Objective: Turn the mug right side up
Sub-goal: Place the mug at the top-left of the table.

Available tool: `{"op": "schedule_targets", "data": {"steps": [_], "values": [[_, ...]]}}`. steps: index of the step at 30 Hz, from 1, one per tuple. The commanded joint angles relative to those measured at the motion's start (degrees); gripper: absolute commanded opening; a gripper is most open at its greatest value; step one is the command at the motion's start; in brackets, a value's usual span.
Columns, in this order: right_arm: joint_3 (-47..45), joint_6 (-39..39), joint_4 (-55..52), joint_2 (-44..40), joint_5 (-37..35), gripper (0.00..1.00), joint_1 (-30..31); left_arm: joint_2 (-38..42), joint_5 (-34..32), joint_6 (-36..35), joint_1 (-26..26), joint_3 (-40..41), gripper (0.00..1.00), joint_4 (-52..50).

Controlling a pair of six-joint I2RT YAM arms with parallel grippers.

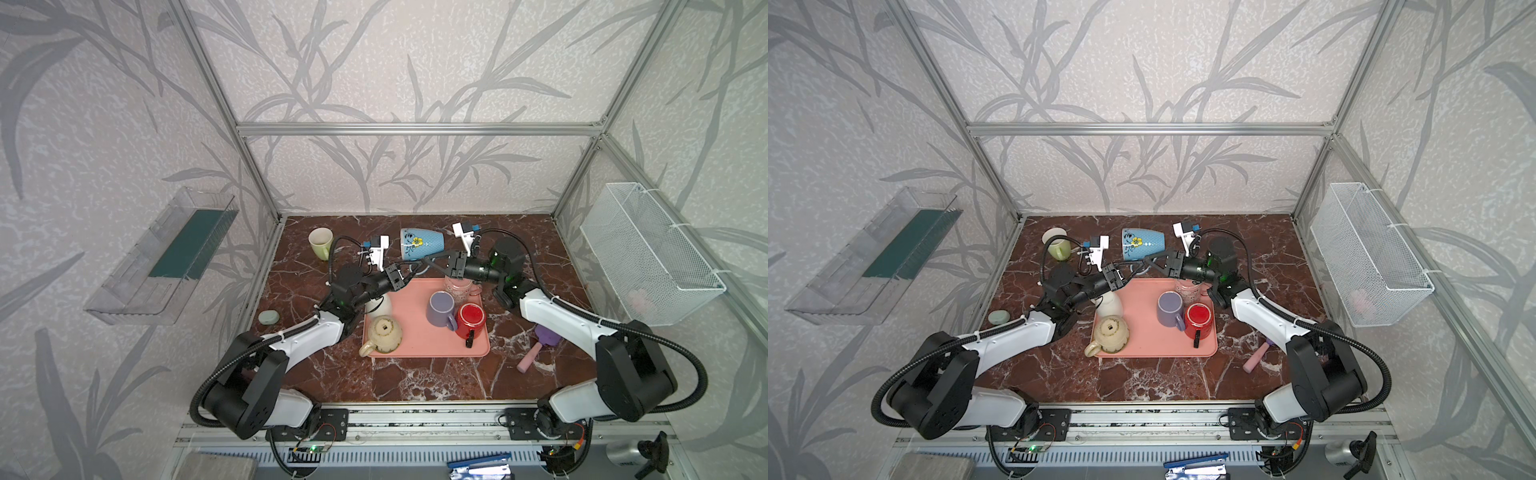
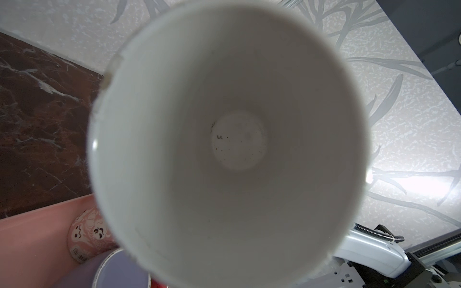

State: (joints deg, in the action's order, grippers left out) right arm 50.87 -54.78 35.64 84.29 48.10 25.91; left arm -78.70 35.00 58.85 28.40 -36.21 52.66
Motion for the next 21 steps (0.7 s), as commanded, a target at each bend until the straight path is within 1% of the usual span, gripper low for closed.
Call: {"op": "schedule_targets", "data": {"steps": [1,5,9,14,17,21], "values": [[-0.5,3.1,1.1,-1.7,0.0,0.43,0.0,3.3,-2.6,-2.0,0.2,1.8,0.00,0.1],[-2.2,4.3,0.4,-1.4,-0.8,0.46,0.0,5.5,-4.6,-2.4,0.1,4.2,0.00,-0.9],[-3.1,4.7,0.3,-1.1,-1.0,0.47,0.0,8.6,-6.9,-4.3,0.1,6.0,0.00,-4.4],[-3.7,7.5,-3.3,-1.6,-1.8,0.49,0.0,13.7,-10.5,-8.2,-0.1,6.8,0.00,-13.4],[-3.4,11.0,-8.1,-2.7,-2.9,0.52,0.0,16.6,-13.4,-10.4,-0.3,6.5,0.00,-20.2],[-3.0,16.2,-14.6,-4.4,-5.2,0.56,0.1,19.1,-14.9,-12.2,-1.3,5.5,0.00,-27.1]]}}
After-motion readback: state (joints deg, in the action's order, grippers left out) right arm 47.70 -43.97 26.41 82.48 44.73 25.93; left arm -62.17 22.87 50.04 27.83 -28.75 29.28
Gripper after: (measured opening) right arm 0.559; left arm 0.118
